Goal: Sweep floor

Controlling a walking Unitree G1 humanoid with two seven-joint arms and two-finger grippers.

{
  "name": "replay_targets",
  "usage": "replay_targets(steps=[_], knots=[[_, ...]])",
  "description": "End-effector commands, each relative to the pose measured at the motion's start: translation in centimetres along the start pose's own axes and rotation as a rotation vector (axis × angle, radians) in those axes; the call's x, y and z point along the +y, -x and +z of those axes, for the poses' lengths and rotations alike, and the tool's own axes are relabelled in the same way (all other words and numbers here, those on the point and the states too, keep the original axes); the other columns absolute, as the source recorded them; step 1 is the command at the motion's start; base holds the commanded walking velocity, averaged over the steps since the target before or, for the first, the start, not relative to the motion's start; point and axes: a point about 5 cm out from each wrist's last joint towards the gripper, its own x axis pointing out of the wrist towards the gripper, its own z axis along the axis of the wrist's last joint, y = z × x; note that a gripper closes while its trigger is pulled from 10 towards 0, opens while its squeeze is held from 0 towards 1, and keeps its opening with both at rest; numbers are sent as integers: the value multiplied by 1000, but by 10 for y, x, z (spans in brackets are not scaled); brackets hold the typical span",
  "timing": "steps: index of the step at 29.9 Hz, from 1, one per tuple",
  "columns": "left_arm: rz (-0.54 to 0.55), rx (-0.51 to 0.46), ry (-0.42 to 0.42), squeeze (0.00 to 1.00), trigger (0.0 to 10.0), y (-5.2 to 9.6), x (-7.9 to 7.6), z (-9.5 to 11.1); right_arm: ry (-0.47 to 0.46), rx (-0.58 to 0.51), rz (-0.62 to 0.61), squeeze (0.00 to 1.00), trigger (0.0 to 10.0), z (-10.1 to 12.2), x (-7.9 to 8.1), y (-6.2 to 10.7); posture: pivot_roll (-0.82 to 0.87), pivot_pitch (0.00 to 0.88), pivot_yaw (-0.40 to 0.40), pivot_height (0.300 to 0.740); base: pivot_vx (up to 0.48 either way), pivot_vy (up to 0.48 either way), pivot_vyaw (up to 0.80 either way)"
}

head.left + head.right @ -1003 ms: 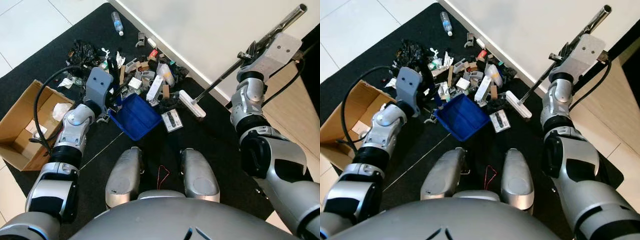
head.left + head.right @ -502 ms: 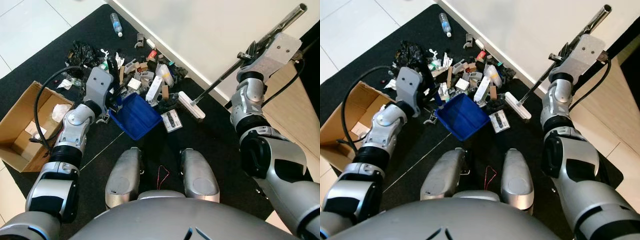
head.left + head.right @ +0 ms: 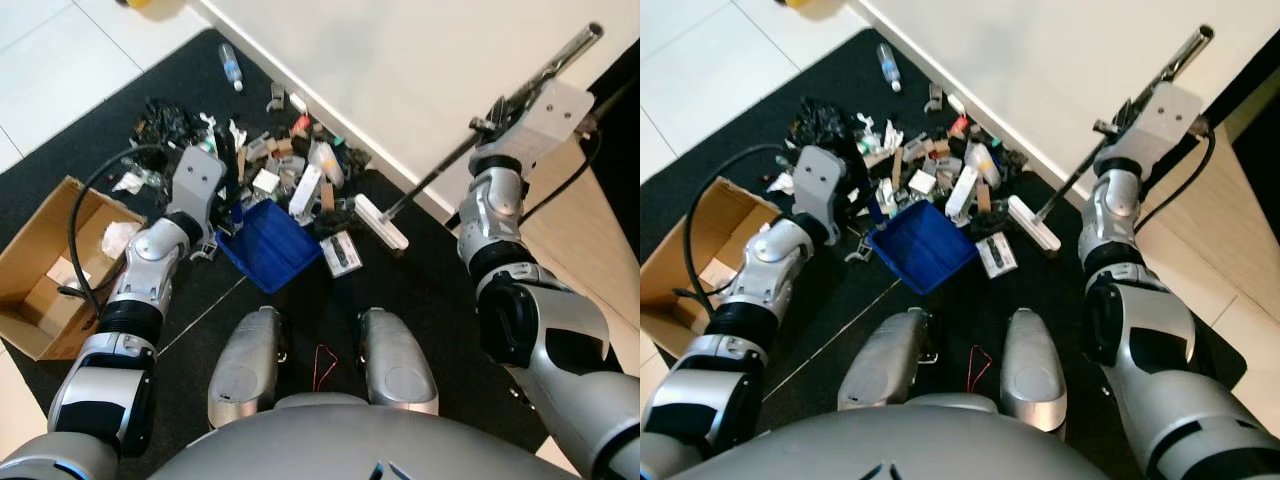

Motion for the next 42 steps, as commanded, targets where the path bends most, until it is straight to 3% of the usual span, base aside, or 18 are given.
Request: replay_targets(steps=[1, 13, 35, 42], knots=[[-2, -26, -19, 0, 10000, -3, -1, 5, 11, -23, 24, 0, 10000, 2, 4, 1, 87, 11, 26, 740, 0, 0, 0], [-2, -20, -25, 0, 10000, -2, 0, 3, 33, 43, 38, 0, 10000, -5, 7, 2, 88, 4, 27, 740, 0, 0, 0], [0, -13, -21, 0, 10000, -2, 0, 1, 104, 58, 124, 0, 10000, -8, 16, 3, 87, 18, 24, 740, 0, 0, 0], [33, -7, -24, 0, 10000, 1, 9, 1, 128, 43, 108, 0, 10000, -3, 10, 0, 102, 51, 22, 740, 0, 0, 0]])
